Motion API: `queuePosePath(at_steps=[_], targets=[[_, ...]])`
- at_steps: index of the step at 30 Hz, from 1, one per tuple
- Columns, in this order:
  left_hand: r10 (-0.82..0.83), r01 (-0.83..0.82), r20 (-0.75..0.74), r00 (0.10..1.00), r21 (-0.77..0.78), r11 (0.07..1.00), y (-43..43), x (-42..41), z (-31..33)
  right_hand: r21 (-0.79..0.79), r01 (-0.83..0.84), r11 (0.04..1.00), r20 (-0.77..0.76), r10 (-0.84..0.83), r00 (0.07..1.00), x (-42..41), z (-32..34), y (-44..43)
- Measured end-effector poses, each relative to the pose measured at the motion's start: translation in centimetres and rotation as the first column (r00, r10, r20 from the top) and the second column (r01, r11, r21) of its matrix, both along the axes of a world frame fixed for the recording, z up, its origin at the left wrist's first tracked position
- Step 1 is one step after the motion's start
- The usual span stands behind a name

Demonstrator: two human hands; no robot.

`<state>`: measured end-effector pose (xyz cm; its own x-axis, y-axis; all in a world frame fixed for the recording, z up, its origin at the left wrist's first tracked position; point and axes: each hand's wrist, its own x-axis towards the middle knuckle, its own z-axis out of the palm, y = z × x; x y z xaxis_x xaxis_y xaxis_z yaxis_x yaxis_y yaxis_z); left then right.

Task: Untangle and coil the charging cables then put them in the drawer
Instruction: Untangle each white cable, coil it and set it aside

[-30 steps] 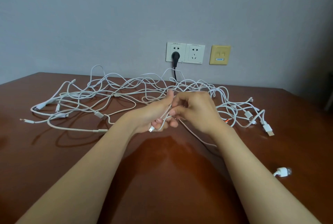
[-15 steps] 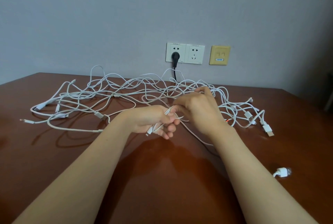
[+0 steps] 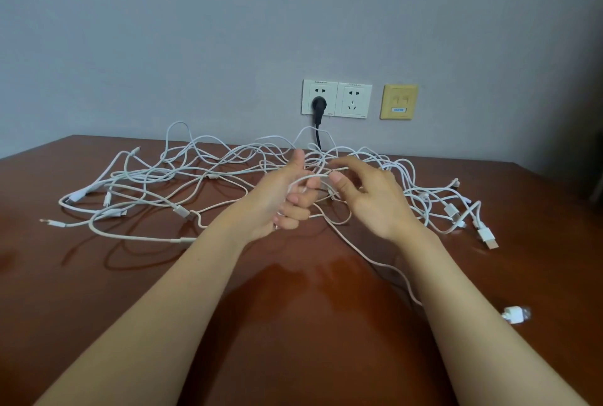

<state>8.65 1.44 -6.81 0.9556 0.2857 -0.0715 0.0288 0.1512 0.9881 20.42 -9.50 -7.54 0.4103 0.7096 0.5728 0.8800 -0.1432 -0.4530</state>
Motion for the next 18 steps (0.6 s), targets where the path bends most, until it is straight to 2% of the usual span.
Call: queuePosePath(at_steps=[4, 8, 11, 15, 18], targets=[[0.033, -0.033, -0.038, 0.999, 0.003, 0.999, 0.6, 0.0, -0.3, 0.002, 0.005, 1.000, -0.004, -0.005, 1.000, -0.4, 0.0, 0.3], [0.006, 0.001, -0.048, 0.999, 0.144, 0.990, 0.4, 0.5, -0.8, 0.113, 0.084, 0.990, -0.055, -0.078, 0.995, -0.6, 0.4, 0.5], [-0.033, 0.053, -0.093, 0.995, 0.231, 0.972, -0.2, 0.9, -0.9, 0.128, 0.154, 0.980, -0.056, -0.148, 0.987, -0.8, 0.4, 0.5], [-0.084, 0.104, -0.097, 0.992, 0.231, 0.967, -0.3, 0.8, -1.1, 0.185, 0.232, 0.955, -0.056, -0.225, 0.973, -0.6, 0.4, 0.5], [-0.011, 0.025, -0.062, 0.998, 0.233, 0.972, -0.4, 1.0, -1.0, 0.178, 0.213, 0.961, -0.109, -0.196, 0.975, -0.4, 0.4, 0.4]])
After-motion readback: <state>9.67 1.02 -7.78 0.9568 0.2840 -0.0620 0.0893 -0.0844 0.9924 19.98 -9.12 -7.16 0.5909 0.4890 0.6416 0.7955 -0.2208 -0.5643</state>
